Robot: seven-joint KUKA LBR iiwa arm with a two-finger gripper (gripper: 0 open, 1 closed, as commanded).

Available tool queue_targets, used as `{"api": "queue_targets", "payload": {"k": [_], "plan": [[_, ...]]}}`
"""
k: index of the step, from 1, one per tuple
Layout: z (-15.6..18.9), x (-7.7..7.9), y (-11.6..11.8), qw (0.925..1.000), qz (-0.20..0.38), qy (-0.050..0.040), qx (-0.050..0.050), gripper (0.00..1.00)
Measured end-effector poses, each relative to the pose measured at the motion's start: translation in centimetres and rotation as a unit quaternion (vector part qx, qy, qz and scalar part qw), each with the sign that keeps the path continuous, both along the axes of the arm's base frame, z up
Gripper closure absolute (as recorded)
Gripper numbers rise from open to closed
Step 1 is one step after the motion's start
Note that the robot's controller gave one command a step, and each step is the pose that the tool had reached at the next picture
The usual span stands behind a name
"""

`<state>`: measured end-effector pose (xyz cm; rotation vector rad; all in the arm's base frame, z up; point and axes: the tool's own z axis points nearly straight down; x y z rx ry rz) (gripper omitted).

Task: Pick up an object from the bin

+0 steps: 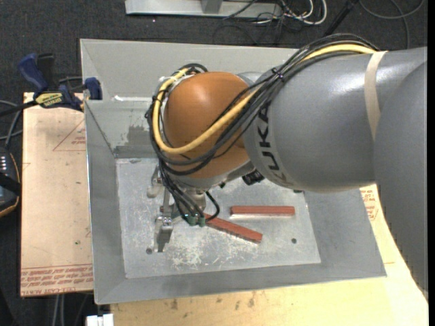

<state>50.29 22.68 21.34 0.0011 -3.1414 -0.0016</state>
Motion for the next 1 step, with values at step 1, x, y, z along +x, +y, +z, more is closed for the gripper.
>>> {"api": "queue_targets", "payload": {"k": [1], "plan": [[-4.72,1.15,-3.26,0.9988,0.048,-0.0021,0.001,0.00]]}}
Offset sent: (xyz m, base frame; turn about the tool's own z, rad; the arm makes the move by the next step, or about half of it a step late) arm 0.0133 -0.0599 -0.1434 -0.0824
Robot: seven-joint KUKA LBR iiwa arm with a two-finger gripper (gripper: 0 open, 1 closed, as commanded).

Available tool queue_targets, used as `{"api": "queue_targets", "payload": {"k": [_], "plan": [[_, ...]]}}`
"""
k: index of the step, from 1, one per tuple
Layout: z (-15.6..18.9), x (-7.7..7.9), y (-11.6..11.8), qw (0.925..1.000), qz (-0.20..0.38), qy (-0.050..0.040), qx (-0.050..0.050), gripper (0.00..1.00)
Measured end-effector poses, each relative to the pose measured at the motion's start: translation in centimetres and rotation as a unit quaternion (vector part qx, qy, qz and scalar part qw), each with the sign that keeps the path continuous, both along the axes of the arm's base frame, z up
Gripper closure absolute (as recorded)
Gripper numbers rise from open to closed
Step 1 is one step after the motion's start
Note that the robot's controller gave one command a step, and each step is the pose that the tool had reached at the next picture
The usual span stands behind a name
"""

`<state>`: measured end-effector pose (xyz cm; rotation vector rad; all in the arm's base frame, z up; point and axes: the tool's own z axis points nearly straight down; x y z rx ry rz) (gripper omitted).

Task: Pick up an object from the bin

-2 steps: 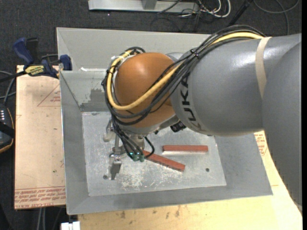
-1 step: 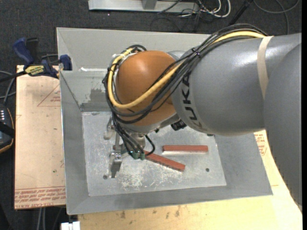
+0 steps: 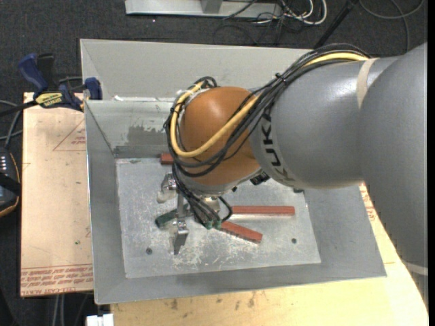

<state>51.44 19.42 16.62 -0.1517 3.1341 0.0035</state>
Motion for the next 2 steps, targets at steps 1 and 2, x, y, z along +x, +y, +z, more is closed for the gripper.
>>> {"api": "queue_targets", "payload": {"k": [1,2], "plan": [[-7.3,0.3,-2.0,1.0000,-0.002,-0.0017,0.000,0.00],[-7.4,4.1,-3.1,0.9978,0.066,0.0020,0.000,0.00]]}}
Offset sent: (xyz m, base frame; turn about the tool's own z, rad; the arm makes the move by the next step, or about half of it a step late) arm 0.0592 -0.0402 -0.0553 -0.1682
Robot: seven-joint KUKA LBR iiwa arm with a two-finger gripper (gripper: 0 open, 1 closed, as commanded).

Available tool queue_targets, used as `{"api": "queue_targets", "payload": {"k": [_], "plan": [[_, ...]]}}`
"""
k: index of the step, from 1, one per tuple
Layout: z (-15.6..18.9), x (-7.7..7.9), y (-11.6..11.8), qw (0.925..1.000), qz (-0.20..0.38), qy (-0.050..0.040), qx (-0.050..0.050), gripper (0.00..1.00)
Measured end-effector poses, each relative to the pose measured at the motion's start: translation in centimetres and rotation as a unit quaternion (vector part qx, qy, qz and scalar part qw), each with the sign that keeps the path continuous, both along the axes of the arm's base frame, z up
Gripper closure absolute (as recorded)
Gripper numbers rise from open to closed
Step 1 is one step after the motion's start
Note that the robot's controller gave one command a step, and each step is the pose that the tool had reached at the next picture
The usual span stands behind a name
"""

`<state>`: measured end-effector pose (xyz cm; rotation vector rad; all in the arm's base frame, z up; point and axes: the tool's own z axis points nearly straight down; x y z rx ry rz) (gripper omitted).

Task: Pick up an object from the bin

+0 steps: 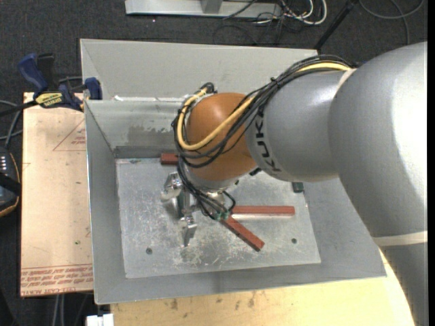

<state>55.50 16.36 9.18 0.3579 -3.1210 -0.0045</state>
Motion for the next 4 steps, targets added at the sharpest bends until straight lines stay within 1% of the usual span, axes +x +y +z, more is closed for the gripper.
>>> {"api": "queue_targets", "payload": {"k": [1,2,3,4], "plan": [[1.1,1.1,-0.4,1.0000,-0.004,-0.0045,0.000,0.00],[-1.2,7.7,-7.9,0.9999,-0.012,-0.0080,0.001,1.00],[-1.4,7.1,-7.9,0.9999,-0.010,0.0058,-0.001,0.00],[-1.4,7.1,-7.9,0.9999,-0.010,0.0056,-0.001,0.00]]}}
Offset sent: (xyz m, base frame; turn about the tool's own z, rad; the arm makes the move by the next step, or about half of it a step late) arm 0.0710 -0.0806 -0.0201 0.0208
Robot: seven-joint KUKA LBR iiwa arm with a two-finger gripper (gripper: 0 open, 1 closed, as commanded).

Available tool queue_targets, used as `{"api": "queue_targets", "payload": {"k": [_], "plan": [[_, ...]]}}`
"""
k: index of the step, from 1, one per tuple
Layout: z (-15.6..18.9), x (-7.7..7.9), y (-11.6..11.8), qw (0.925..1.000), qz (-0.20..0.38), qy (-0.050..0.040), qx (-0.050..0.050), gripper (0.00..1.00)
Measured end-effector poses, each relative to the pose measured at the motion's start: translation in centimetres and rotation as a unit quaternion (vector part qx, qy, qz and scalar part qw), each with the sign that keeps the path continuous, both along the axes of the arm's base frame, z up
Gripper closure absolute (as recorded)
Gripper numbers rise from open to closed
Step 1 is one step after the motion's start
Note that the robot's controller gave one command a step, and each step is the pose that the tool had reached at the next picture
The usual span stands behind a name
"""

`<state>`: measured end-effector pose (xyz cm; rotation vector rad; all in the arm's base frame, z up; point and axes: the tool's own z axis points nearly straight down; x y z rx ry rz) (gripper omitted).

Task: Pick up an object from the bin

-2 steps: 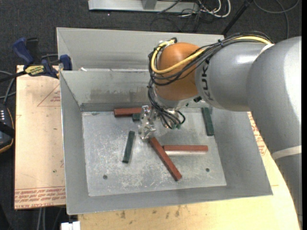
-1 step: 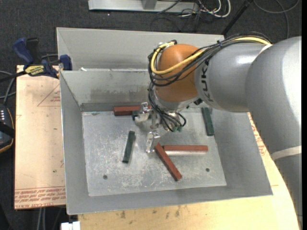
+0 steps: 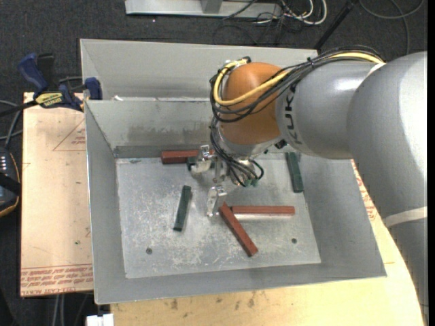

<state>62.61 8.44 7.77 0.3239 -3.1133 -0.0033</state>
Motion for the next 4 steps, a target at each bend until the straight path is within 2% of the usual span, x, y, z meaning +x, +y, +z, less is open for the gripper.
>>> {"api": "queue_targets", "payload": {"k": [1,2,3,4], "plan": [[0.2,-4.0,1.9,0.9683,0.249,-0.0145,0.000,1.00],[0.0,-4.2,1.9,0.9683,0.249,-0.0115,0.001,0.00],[0.0,-4.2,1.9,0.9683,0.249,-0.0113,0.001,0.00],[0.2,-4.9,6.1,0.9138,0.406,-0.0167,0.000,1.00]]}}
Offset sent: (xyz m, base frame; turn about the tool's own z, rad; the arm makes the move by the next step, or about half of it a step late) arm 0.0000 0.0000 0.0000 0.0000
